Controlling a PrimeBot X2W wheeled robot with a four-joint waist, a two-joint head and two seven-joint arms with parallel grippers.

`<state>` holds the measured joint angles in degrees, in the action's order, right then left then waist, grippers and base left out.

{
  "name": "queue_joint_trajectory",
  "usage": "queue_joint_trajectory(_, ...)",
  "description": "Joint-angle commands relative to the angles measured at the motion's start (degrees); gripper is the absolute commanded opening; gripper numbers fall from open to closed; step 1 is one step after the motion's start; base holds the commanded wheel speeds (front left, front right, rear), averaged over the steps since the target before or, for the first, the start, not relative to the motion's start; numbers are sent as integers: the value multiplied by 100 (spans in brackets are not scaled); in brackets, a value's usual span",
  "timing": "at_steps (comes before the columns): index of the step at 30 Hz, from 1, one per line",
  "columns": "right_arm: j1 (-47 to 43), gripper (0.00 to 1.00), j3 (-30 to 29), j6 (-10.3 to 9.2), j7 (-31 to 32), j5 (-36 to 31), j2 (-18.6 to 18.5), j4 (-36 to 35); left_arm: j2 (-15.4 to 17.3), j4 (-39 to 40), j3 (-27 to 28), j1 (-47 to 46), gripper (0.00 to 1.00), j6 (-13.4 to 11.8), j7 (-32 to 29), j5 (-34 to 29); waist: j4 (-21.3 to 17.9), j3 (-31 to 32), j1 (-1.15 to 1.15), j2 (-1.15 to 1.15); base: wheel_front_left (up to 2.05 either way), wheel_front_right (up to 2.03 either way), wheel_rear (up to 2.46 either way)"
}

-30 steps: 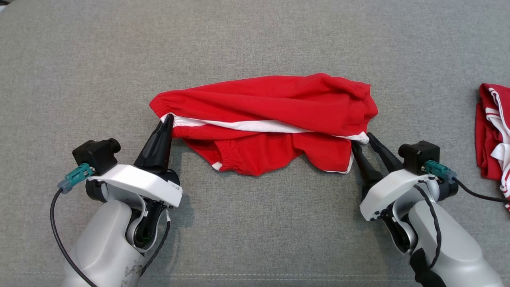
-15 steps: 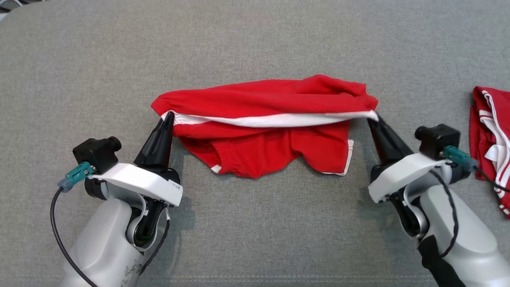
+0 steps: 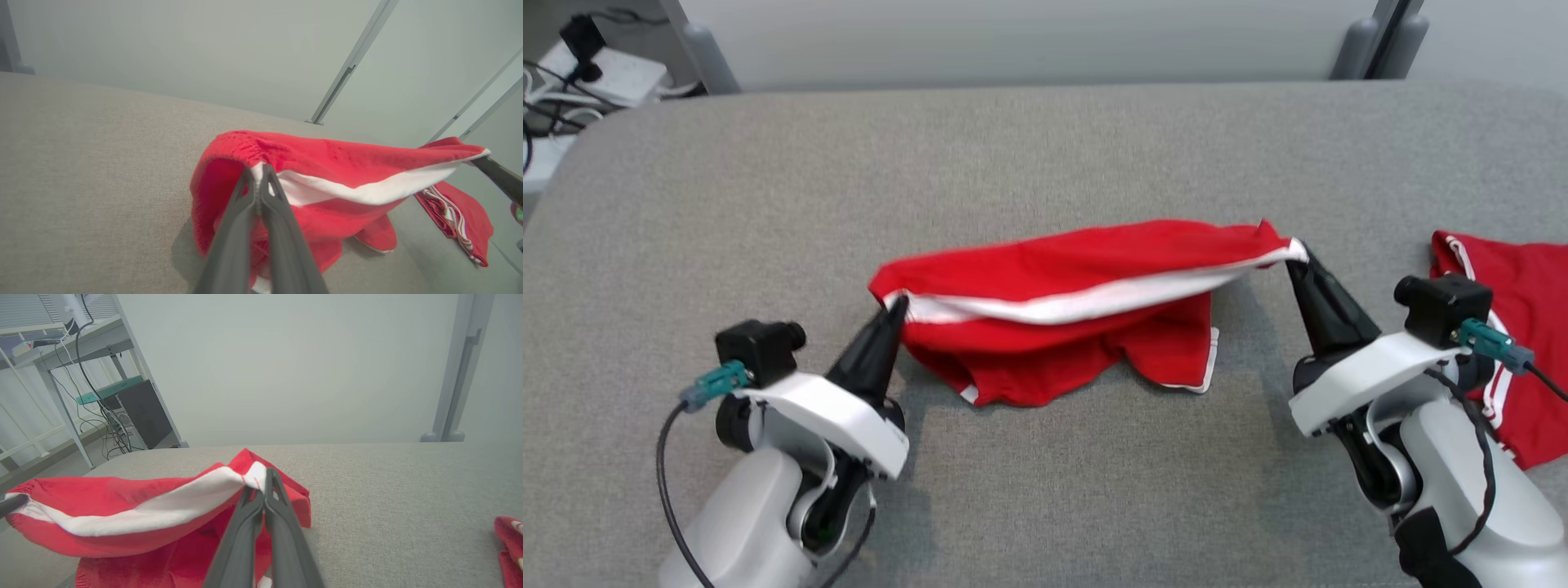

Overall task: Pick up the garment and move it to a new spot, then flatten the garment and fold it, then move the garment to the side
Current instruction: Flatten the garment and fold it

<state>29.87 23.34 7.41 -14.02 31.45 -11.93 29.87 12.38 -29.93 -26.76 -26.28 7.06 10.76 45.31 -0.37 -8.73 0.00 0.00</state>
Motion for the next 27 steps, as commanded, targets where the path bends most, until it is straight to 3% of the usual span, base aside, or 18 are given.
queue_joint_trajectory(1, -127, 0, 133, 8, 78, 188, -50, -188, 232, 123, 54, 17, 0, 43, -172, 122, -1, 229, 0, 0, 0, 0, 0)
queue_joint_trajectory(5, -280, 0, 248, 8, 379, 467, -132, -279, 401, 243, -180, 208, 0, 43, -762, 431, 3, 393, 0, 0, 0, 0, 0)
queue_joint_trajectory(12, -578, 0, 621, 8, 1686, 1173, -494, -621, 964, 977, -397, 575, 0, 43, -2227, 1454, 25, 557, 0, 0, 0, 0, 0)
queue_joint_trajectory(19, 235, 0, 302, 8, 2283, 1789, -511, -842, 1458, 1242, 159, -444, 0, -8, -2960, 2138, 65, 401, 0, 0, 0, 0, 0)
queue_joint_trajectory(22, 977, 0, 40, 8, 2143, 1722, -362, -488, 1533, 889, 394, -1269, 0, -48, -2820, 2003, 54, 309, 0, 0, 0, 0, 0)
queue_joint_trajectory(27, 2114, 0, -298, 8, 1538, 1422, -82, 291, 1405, 354, 559, -2374, 0, -4, -2008, 1584, 30, 278, 0, 0, 0, 0, 0)
